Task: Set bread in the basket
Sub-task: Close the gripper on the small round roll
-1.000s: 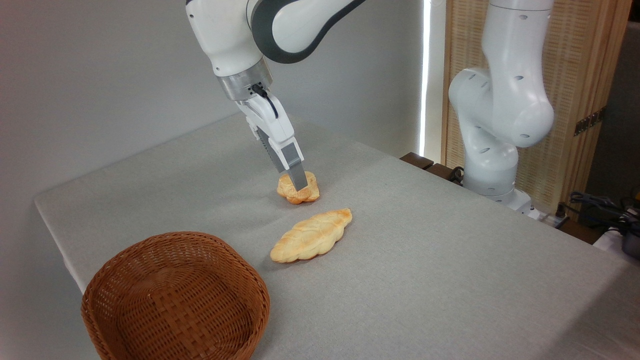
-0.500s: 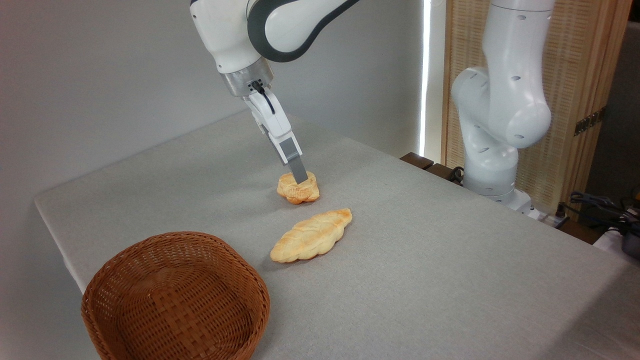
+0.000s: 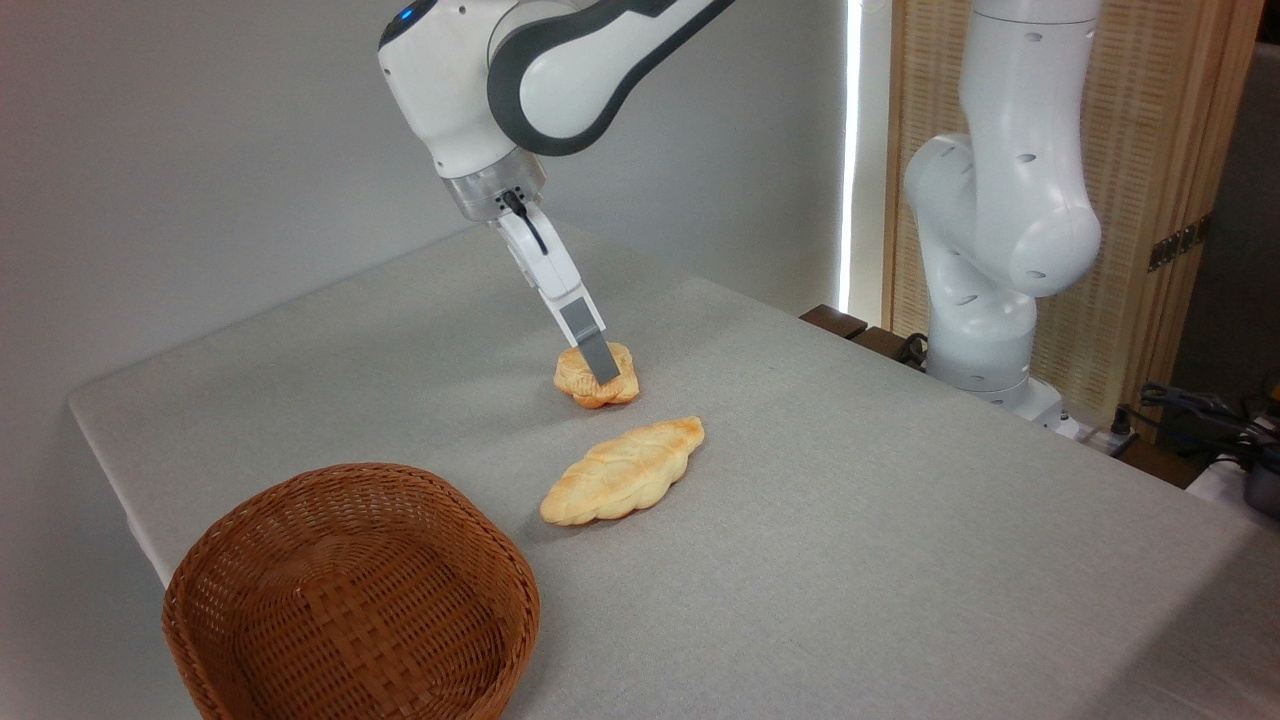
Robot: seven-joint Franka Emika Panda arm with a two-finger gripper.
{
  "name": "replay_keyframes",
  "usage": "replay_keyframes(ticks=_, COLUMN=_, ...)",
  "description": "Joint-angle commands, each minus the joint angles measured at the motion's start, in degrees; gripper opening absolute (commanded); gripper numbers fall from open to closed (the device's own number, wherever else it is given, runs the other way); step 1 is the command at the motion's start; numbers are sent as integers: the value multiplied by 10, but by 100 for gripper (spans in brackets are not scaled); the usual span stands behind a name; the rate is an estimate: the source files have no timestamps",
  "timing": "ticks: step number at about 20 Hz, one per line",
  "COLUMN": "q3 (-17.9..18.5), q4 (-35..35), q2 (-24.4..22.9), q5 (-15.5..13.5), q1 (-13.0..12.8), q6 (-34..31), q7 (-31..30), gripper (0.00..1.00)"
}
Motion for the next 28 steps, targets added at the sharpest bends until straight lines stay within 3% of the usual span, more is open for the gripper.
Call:
replay_keyframes(ticks=1, q3=7, q4=-2, q2=8, q5=-8, q1=-6, q6=13, q7=3, gripper=100)
replay_keyframes(ticks=6, q3=7, q4=-1, q2=10, q5=-4, q1=-6, q6=13, q7=2, gripper=100)
replay_keyframes(ticks=7, q3=7, q4=-2, q2=11, q5=-1, q1=-6, q6=12, q7=2, gripper=96)
replay_keyframes(ticks=9, q3=7, q4=-1, q2=12, q5=-1, q1=-6, q6=12, q7=2, gripper=77)
replay_keyframes(ticks=10, q3=7, q4=-1, q2=13, q5=-1, q1=-6, q6=12, q7=3, gripper=60)
replay_keyframes(ticks=11, q3=7, q4=-2, q2=13, q5=-1, q1=-6, q6=12, q7=3, gripper=51)
replay_keyframes(ticks=28, q3=13, q4=21, q2=5, q5=-2, q1=-4, q6=11, q7=2, gripper=51)
